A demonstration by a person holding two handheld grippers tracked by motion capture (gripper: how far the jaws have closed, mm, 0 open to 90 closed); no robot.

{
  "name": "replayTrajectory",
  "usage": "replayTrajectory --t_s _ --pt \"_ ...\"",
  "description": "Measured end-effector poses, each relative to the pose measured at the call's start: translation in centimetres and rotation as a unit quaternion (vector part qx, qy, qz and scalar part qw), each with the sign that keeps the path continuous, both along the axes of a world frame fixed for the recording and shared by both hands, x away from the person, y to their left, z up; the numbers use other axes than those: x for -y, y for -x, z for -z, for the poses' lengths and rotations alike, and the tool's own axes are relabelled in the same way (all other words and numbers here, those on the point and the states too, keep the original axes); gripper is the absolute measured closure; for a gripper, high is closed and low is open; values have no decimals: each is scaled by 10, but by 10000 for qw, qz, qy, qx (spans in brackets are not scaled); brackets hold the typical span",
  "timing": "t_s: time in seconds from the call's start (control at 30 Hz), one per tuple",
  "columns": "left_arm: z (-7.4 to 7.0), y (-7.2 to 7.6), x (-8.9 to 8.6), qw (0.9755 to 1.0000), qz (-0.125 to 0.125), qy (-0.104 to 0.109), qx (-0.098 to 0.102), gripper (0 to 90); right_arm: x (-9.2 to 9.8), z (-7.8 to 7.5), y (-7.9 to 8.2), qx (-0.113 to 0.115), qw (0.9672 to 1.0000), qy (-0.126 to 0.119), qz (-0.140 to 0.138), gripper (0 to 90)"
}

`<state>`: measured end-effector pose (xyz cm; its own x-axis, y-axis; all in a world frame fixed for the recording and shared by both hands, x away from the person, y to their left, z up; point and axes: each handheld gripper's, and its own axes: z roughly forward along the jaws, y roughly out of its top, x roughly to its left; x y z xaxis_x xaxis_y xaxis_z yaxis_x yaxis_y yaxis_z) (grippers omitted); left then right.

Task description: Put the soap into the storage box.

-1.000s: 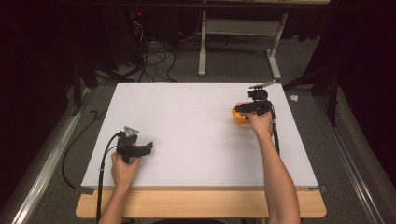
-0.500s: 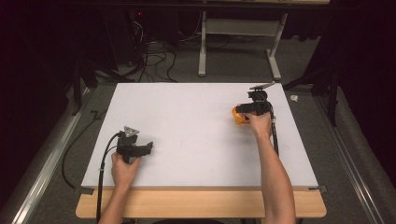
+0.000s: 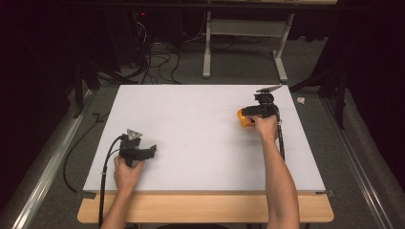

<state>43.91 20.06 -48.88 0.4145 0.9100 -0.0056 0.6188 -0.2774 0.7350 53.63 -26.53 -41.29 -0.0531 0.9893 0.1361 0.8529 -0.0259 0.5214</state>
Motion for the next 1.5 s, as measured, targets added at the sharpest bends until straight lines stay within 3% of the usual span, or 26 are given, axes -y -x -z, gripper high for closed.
replayTrajectory --t_s 0.4,0.5,0.83,1.0,1.5 --pt "0 0 0 10000 -1 0 2 175 1 5 -3 -53 9999 13 106 135" --pt "0 0 0 10000 0 -1 3 176 0 7 -4 -116 9997 159 127 133" --pt "0 0 0 10000 0 1 3 176 5 1 -1 48 9997 112 206 129" --pt "0 0 0 10000 -1 2 2 176 3 -3 3 114 9996 199 151 128" --pt "0 0 0 10000 6 7 -8 176 8 -22 25 565 9983 129 40 133"
